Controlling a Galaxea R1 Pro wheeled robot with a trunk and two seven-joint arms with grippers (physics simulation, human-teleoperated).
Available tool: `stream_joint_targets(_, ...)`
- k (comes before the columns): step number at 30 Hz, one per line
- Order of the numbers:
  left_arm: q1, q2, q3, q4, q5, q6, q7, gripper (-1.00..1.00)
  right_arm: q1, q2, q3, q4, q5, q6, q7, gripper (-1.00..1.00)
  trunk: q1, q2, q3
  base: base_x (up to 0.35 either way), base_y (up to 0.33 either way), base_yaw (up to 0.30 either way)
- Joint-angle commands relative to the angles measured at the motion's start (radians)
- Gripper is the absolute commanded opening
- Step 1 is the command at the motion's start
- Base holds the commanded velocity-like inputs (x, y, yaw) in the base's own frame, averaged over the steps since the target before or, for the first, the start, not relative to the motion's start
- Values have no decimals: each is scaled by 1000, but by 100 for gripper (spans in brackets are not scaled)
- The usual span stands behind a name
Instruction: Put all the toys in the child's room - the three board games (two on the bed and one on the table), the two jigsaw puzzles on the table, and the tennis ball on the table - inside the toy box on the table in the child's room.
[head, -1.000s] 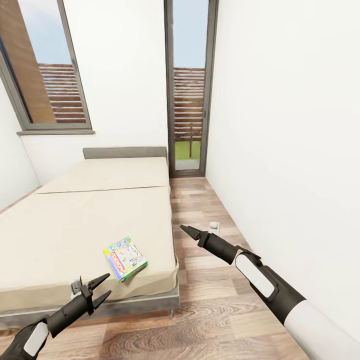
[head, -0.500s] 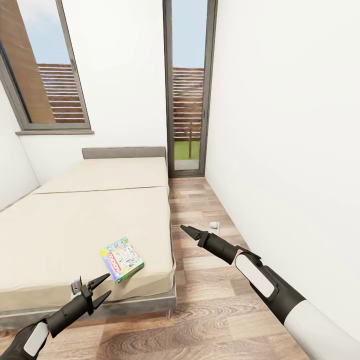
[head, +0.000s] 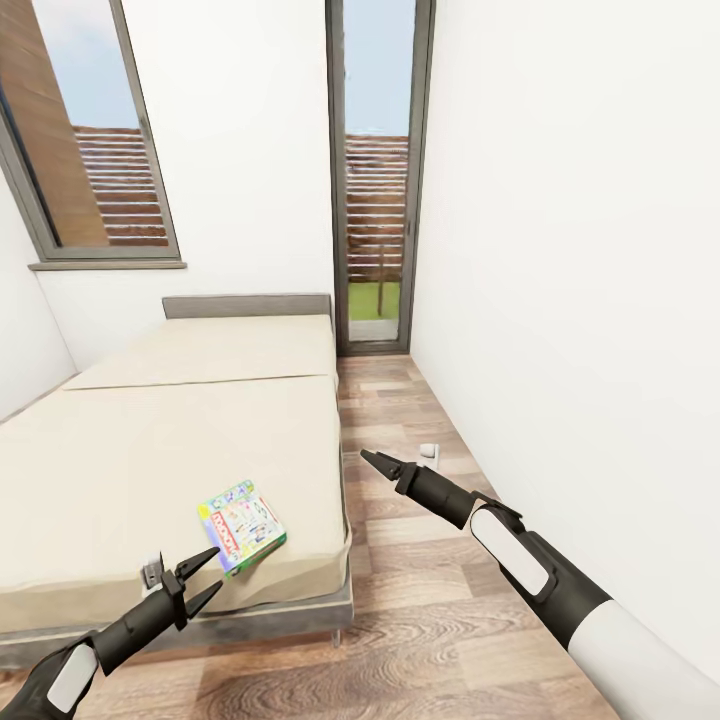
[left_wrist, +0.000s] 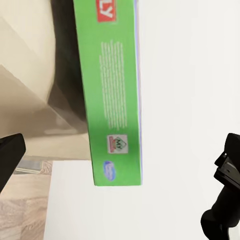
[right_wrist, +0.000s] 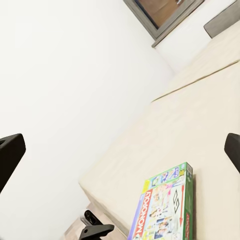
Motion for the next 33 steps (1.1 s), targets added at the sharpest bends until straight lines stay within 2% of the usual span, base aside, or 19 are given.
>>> stream_joint_targets(1,-1,0,1,0,2,7,-1,100,-1,-1,2,0,-11,7,1,100,0,0,-1,20,0,0)
stream_joint_targets(33,-1,0,8,2,3,9,-1,100,-1,0,2,0,-11,7,1,100,0,0,-1,1,0,0)
